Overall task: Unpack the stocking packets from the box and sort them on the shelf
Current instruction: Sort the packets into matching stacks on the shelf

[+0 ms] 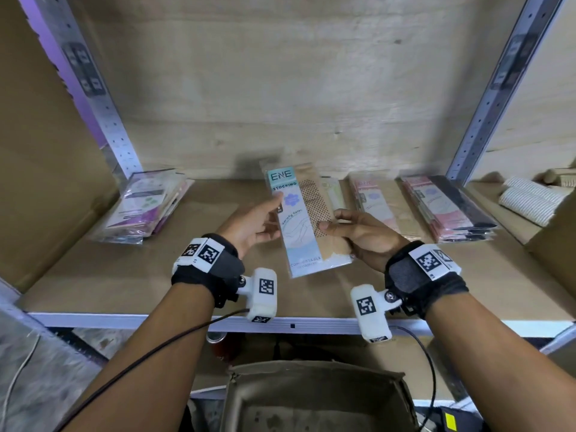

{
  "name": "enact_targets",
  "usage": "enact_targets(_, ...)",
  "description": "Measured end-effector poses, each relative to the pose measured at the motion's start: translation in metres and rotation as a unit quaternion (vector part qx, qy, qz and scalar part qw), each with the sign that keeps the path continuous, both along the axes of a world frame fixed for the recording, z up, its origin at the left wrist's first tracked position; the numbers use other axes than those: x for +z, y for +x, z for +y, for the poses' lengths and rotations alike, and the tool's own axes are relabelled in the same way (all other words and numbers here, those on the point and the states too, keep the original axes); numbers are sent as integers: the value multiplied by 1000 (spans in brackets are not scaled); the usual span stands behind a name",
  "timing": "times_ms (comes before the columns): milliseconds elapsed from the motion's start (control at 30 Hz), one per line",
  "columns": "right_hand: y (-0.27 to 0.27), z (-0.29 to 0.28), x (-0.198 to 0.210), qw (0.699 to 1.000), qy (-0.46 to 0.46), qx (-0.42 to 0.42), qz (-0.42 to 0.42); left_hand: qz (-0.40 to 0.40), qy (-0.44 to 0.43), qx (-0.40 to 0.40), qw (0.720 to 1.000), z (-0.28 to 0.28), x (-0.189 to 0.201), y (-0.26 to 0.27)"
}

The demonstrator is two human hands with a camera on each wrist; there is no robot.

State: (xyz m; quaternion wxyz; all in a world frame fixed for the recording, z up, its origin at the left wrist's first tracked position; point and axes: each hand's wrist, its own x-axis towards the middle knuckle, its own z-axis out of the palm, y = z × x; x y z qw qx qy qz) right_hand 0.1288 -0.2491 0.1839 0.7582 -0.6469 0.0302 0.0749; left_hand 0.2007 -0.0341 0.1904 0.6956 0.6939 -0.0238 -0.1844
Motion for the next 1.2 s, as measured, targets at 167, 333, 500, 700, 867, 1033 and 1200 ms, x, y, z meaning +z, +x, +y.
enact_targets(167,6,13,-4,1000,-12,-10,-4,-32,-42,61,997,-7,-6,1)
enact_targets(333,9,18,1,1000,-6,-15,-3,-1,-68,101,993,-10,-8,5)
enact_targets(500,13,14,0,997,-29,-67,2,8,-45,73,996,-21,-6,8)
enact_targets(700,14,-4,-3,994,-1,-112,2,-32,36,-88,995,-24,-2,2)
enact_targets(867,14,-15,1,994,-22,-106,1,-78,48,-94,991,-28,2,3)
enact_targets(1033,12,-29,0,994,-88,-70,0,-108,55,-44,992,-41,-2,2)
enact_targets(1200,5,-47,-5,990,-122,-67,-18,-103,41,-59,992,-50,-4,0)
